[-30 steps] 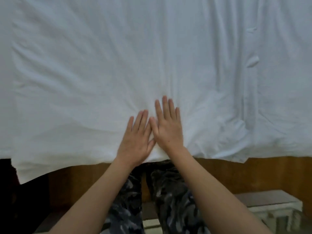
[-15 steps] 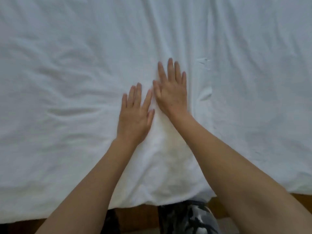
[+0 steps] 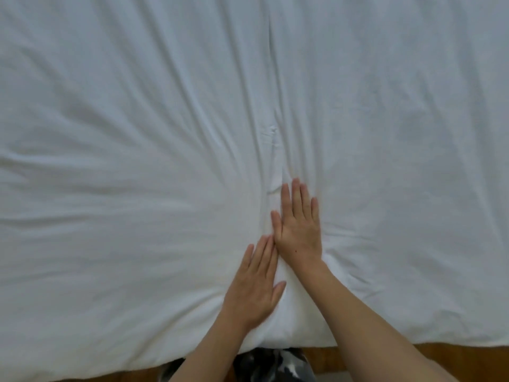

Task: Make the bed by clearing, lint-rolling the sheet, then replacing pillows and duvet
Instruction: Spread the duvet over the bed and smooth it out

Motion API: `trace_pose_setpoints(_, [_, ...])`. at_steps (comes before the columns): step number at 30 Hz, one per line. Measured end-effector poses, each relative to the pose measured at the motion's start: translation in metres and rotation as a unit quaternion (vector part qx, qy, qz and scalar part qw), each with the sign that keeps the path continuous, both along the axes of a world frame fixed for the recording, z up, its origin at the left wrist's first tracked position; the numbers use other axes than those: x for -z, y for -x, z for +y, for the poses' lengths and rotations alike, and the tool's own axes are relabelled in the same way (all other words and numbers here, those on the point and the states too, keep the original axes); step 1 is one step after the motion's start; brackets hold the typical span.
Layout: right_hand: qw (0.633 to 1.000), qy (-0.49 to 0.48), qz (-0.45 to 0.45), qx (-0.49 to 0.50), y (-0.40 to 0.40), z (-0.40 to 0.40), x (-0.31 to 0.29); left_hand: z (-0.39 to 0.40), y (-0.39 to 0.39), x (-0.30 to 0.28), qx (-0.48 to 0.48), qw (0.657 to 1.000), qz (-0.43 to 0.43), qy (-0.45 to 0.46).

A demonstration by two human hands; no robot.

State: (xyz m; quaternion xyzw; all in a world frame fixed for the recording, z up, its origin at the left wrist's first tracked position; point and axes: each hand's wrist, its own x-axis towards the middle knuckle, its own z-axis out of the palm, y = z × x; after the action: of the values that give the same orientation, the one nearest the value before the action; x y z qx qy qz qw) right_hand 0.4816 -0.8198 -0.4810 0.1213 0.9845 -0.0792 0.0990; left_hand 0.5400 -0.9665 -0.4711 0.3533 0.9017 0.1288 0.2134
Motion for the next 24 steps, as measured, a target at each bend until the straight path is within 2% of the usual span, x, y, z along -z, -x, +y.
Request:
trace_pose_setpoints(4, [0.999,0.005,-0.032,0.002,0.004,-0.001,-0.008,-0.012,0.011,-0.009,0.071,0.997,-0.009,-0.002])
trace_pose_setpoints(6, [0.997,0.007,-0.077,0.005,0.008,-0.004,-0.021,-0.023,0.018,-0.024,0.122,0.992,-0.038,-0.003])
trace_pose_setpoints(8, [0.99,0.029,-0.135,0.031,0.008,-0.011,-0.045,-0.038,0.021,-0.052,0.134,0.989,-0.066,-0.013])
trace_pose_setpoints(14, [0.977,0.111,-0.131,0.127,-0.034,-0.057,-0.171,-0.111,0.013,-0.16,0.033,0.995,-0.078,0.044])
trace_pose_setpoints(16, [0.971,0.132,-0.152,0.129,-0.058,-0.072,-0.21,-0.138,0.0,-0.193,-0.014,0.993,-0.091,0.069])
trace_pose_setpoints(19, [0.966,0.169,-0.154,0.122,-0.093,-0.086,-0.272,-0.161,-0.017,-0.252,-0.07,0.994,-0.062,0.062])
trace_pose_setpoints(24, [0.94,0.273,-0.149,0.141,-0.147,-0.088,-0.348,-0.17,-0.046,-0.326,-0.115,0.984,-0.111,0.079])
